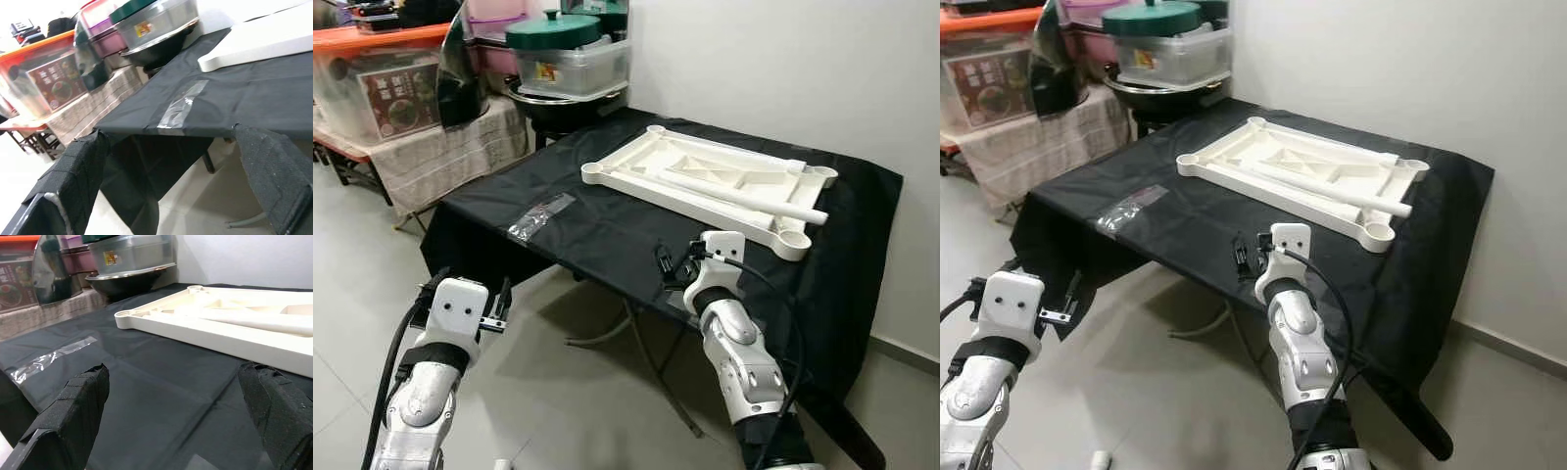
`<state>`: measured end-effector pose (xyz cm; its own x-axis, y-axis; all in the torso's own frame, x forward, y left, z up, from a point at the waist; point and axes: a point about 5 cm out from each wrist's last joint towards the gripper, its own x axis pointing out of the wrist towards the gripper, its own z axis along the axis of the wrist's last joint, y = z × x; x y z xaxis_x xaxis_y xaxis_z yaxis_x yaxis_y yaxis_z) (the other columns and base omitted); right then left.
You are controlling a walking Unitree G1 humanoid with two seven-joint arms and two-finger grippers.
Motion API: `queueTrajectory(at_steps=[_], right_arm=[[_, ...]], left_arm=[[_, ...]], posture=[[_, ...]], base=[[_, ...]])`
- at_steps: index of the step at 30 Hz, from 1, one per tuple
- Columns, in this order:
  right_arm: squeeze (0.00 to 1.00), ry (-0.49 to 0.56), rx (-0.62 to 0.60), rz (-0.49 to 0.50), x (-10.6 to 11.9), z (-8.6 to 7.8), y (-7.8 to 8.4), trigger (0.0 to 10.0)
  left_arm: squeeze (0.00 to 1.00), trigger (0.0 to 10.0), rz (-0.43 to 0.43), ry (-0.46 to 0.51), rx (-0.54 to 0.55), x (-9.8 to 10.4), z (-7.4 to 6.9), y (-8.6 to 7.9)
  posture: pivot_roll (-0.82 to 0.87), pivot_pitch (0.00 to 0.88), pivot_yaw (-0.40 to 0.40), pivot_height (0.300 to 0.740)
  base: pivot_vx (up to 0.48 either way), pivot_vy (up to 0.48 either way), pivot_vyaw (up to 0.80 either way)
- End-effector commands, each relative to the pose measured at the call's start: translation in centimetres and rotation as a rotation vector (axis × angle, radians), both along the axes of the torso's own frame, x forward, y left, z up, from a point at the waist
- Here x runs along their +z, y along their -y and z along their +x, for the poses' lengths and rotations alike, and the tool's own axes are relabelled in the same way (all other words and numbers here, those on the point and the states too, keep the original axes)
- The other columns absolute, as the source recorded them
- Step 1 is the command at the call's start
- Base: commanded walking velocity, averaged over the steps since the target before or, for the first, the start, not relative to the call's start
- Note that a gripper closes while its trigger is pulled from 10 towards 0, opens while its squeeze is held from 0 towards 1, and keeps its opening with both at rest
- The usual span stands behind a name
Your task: Building children table
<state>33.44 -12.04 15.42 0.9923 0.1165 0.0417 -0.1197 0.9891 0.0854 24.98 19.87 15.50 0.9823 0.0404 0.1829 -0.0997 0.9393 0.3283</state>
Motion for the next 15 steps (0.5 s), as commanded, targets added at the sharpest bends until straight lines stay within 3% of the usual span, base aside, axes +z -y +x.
queueTrajectory(at_steps=[1,7,9,13,15], right_arm=[[0.00,-0.012,0.000,-0.008,-0.5,-0.2,0.2,10.0],[0.00,-0.026,-0.026,-0.041,-1.0,-0.6,1.4,10.0],[0.00,-0.050,-0.074,-0.064,-1.5,-0.8,2.6,10.0],[0.00,-0.062,-0.092,-0.074,-1.8,-0.9,3.0,10.0],[0.00,-0.115,-0.131,-0.110,-2.7,-1.4,4.2,10.0]], left_arm=[[0.00,10.0,0.028,-0.047,-0.009,-1.2,-0.4,-0.2],[0.00,10.0,0.025,-0.110,0.046,-2.3,-0.8,-2.2],[0.00,10.0,0.035,-0.111,0.063,-2.1,-0.9,-2.9],[0.00,10.0,0.038,-0.112,0.070,-2.0,-1.0,-3.0],[0.00,10.0,0.024,-0.150,0.099,-2.7,-1.2,-3.6]], posture=[[0.00,0.000,-0.032,0.740],[0.00,0.000,-0.034,0.740],[0.00,0.000,-0.037,0.740],[0.00,0.000,-0.037,0.740],[-0.01,0.000,-0.036,0.740]], base=[[0.000,0.000,0.00],[0.000,0.000,0.00],[0.000,0.000,0.00],[0.000,0.000,0.00],[0.000,0.000,0.00]])
